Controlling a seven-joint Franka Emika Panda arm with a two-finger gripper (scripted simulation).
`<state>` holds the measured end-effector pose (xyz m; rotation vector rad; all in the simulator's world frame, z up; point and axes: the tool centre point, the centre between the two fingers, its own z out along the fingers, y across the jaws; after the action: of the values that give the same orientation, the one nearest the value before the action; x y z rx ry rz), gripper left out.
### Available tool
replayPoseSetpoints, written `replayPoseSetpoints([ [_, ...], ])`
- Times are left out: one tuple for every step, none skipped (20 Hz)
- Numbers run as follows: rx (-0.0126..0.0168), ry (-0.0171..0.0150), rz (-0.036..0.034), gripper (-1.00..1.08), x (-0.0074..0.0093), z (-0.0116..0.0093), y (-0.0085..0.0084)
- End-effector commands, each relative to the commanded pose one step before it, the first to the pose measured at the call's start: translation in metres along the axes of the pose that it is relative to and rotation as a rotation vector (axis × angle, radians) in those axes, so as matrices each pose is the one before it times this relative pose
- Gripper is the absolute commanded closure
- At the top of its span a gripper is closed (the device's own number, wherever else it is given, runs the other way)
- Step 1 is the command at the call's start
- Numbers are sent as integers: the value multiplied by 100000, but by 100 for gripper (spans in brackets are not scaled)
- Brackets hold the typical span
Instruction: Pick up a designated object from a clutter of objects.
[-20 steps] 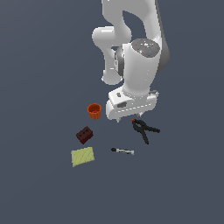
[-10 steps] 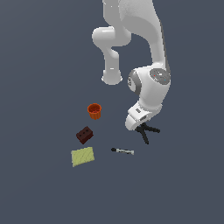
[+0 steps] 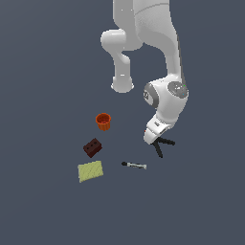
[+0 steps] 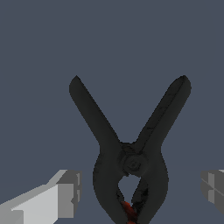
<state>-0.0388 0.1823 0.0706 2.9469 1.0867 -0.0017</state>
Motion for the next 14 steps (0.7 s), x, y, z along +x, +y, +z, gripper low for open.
replayPoseSetpoints([
  [0,0,-16,-92,1,3,-5],
  [0,0,0,-92,-1,31,0],
  [0,0,0,-92,-4,91,1],
  [0,0,0,-92,-7,152,2],
  [2,8,-48,-92,-2,208,-21],
  [0,0,0,-92,-13,271,4],
  [4,12,-68,-92,-4,324,-30],
  [4,9,-48,-92,-10,384,-19],
  [4,10,-48,-92,-12,440,-18],
  [4,10,-48,-92,-12,494,-17],
  [4,10,-48,-92,-10,530,-15],
  [3,11,-47,-92,-4,480,-14],
  [1,12,-47,-92,3,417,-14],
  [0,0,0,-92,0,361,10],
])
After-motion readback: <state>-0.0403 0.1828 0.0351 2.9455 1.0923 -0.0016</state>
